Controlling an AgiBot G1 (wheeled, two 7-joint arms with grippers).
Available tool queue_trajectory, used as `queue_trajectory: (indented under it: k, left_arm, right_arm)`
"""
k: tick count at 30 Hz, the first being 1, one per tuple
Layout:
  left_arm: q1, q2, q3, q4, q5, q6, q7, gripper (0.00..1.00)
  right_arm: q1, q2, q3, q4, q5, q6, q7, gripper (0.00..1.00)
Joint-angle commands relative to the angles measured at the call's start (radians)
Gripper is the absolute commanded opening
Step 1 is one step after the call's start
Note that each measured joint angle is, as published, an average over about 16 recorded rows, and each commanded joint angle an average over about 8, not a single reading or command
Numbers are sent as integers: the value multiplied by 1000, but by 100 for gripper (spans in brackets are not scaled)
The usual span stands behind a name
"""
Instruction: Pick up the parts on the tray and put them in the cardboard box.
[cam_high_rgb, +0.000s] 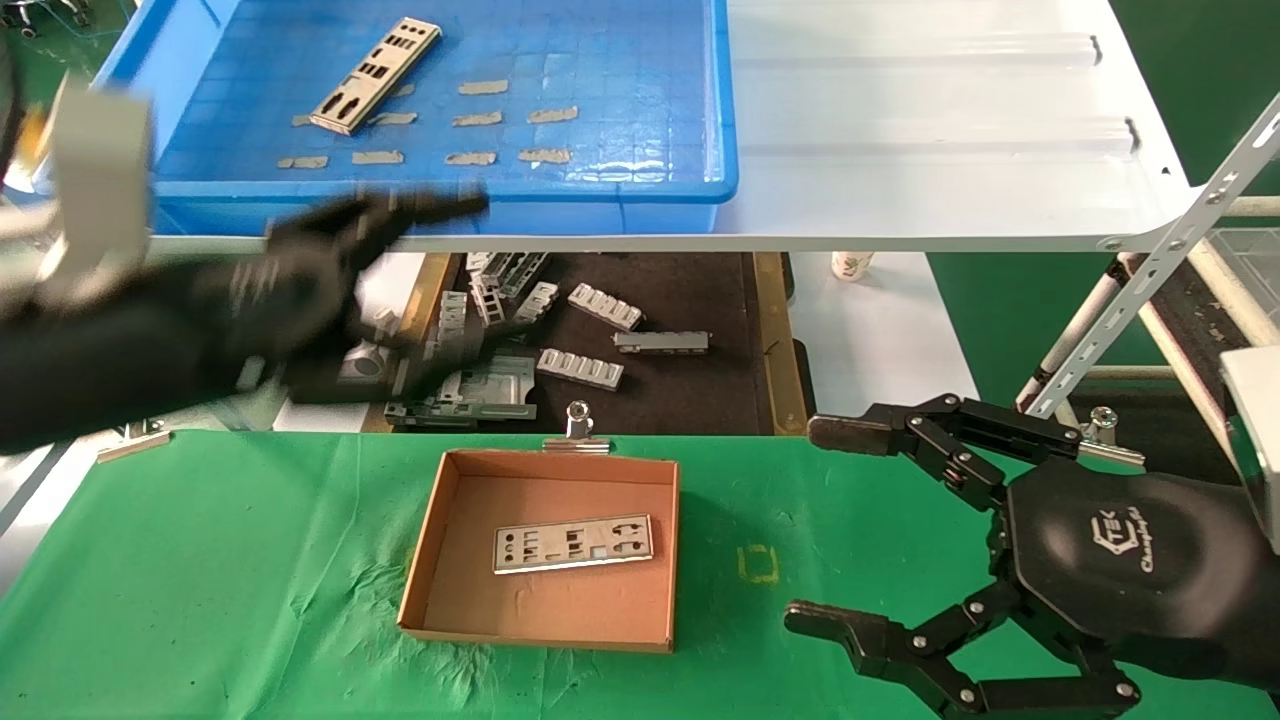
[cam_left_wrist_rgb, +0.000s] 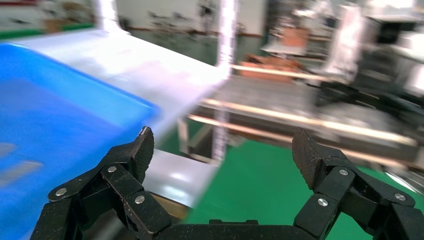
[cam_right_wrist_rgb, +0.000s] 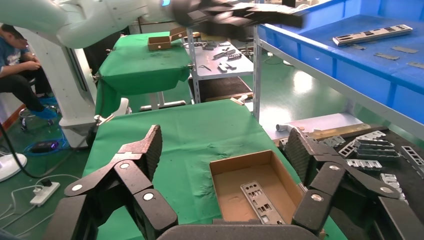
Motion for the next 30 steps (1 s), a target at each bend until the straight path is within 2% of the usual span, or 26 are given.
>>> queue_trajectory:
  k: [1, 8, 17, 24, 30]
  left_arm:
    - [-48, 35, 8, 47, 30, -49, -4, 100]
    - [-254, 136, 58, 332, 161, -144, 43, 100]
    - [-475, 216, 117, 685, 298, -224, 129, 100]
    - [-582, 269, 142, 862, 350, -291, 197, 100]
    - [-631, 325, 154, 976, 377, -430, 219, 100]
  right_arm:
    - [0, 0, 0, 0, 0, 0, 0, 0]
    - [0, 0, 0, 0, 0, 0, 0, 0]
    - [0, 0, 0, 0, 0, 0, 0, 0]
    - [0, 0, 0, 0, 0, 0, 0, 0]
    - [0, 0, 0, 0, 0, 0, 0, 0]
